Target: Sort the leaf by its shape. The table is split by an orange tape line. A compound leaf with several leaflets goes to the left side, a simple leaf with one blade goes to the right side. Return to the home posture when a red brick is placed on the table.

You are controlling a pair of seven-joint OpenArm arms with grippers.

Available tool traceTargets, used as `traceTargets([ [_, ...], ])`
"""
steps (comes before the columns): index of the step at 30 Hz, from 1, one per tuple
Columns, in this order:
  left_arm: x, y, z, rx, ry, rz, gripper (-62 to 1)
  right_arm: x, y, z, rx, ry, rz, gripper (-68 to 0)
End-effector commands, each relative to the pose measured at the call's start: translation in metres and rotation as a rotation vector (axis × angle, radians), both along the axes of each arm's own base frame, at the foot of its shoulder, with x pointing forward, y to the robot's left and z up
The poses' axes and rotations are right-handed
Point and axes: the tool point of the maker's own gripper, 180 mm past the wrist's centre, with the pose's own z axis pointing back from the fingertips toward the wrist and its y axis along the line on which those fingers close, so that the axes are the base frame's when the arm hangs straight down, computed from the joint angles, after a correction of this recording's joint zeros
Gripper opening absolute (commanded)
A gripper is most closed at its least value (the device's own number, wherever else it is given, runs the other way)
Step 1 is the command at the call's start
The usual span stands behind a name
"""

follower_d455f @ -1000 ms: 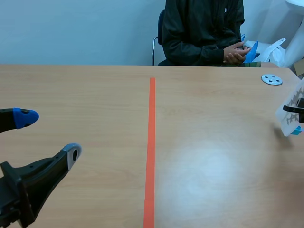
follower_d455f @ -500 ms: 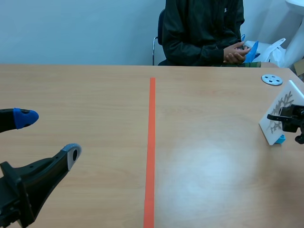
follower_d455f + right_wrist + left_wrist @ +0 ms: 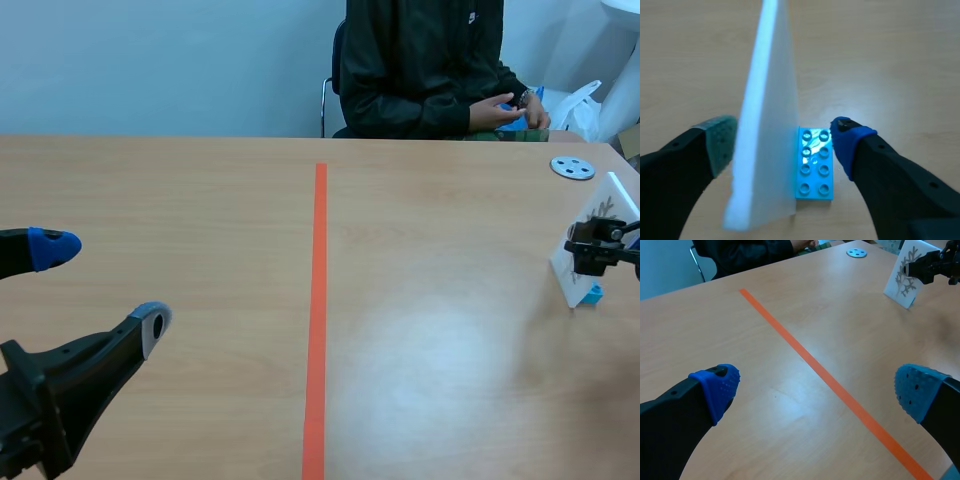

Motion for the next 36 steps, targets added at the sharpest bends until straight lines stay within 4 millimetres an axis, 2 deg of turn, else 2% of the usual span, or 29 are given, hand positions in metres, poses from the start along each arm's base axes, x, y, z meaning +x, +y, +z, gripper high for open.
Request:
traceTargets([
  [1,0.001,-0.004,0.008,-0.024,-0.026,-0.002,1.4,0.014,-0.009,0.035,-0.041,-0.075,0.01,-19.9],
  [6,0.001,-0.004,0.008,-0.024,-0.026,-0.002,1.4,0.017,-0.009,0.06,-0.031,-0.091,0.028,-6.8],
  [8,0.001,-0.004,0.008,-0.024,-0.026,-0.002,1.4,0.016,-0.006,0.072,-0.044,-0.096,0.05,-4.1],
  [15,0.001,-0.004,0.008,-0.024,-0.026,-0.002,1.4,0.004,0.01,0.113,-0.085,-0.11,0.118,-3.7],
  [22,0.001,-0.004,0.008,-0.024,-0.026,-0.002,1.4,-0.019,0.054,0.142,-0.18,-0.127,0.247,-3.7],
  [29,0.001,-0.004,0.008,-0.024,-0.026,-0.002,1.4,-0.054,0.102,0.153,-0.187,-0.147,0.372,-3.7],
  [32,0.001,-0.004,0.008,-0.024,-0.026,-0.002,1.4,-0.071,0.122,0.149,-0.167,-0.133,0.432,-3.7],
  [36,0.001,-0.004,0.008,-0.024,-0.026,-0.002,1.4,-0.097,0.148,0.133,-0.127,-0.081,0.493,-3.7],
])
